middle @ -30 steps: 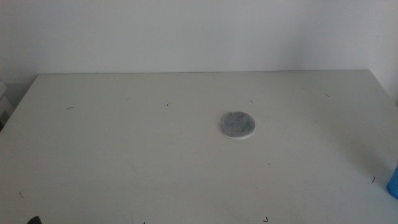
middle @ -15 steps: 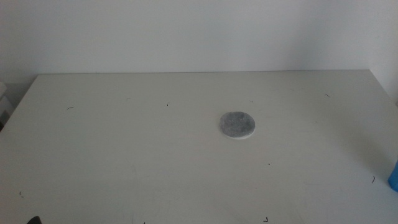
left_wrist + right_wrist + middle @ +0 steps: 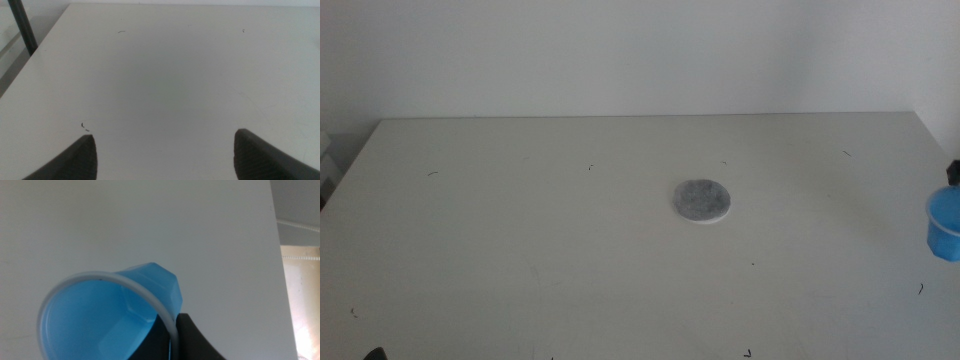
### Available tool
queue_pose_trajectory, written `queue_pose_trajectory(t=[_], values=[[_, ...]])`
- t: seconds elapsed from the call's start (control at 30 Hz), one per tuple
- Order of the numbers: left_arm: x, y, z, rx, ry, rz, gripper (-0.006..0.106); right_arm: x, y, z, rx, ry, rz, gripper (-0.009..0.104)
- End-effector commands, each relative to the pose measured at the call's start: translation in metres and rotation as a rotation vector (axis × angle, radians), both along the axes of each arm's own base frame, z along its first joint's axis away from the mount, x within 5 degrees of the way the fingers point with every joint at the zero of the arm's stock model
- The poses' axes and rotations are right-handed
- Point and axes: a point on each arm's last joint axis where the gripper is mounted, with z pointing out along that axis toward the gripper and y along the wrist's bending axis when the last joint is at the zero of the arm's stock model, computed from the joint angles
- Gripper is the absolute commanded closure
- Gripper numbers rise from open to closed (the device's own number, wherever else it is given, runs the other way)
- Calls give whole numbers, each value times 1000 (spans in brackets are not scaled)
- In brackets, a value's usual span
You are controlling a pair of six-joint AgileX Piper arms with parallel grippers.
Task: Place an empty cup on a cup mat.
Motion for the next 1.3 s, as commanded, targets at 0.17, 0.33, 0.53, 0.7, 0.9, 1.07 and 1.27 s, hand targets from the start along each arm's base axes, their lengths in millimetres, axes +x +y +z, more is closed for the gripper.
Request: queue_pose_trajectory(t=[0.17, 0.33, 0.53, 0.7, 0.9, 1.07, 1.27], values=[[1, 0, 8, -15, -75, 0, -5, 25, 52, 66, 21, -169, 39, 96], [1, 0, 8, -15, -75, 0, -5, 50, 95, 80, 41, -176, 123, 96], [1, 0, 8, -15, -75, 0, -5, 84, 149, 75, 66, -164, 221, 96], [1, 0, 8, -15, -75, 0, -5, 104, 192, 64, 125, -167, 294, 96], [1, 0, 8, -15, -75, 0, -5, 119, 228, 50, 143, -174, 356, 95], [1, 0, 8, -15, -75, 0, -5, 128, 244, 38, 157, -177, 380, 95], [1, 0, 8, -15, -75, 0, -5, 132, 252, 18, 149, -140, 389, 95]])
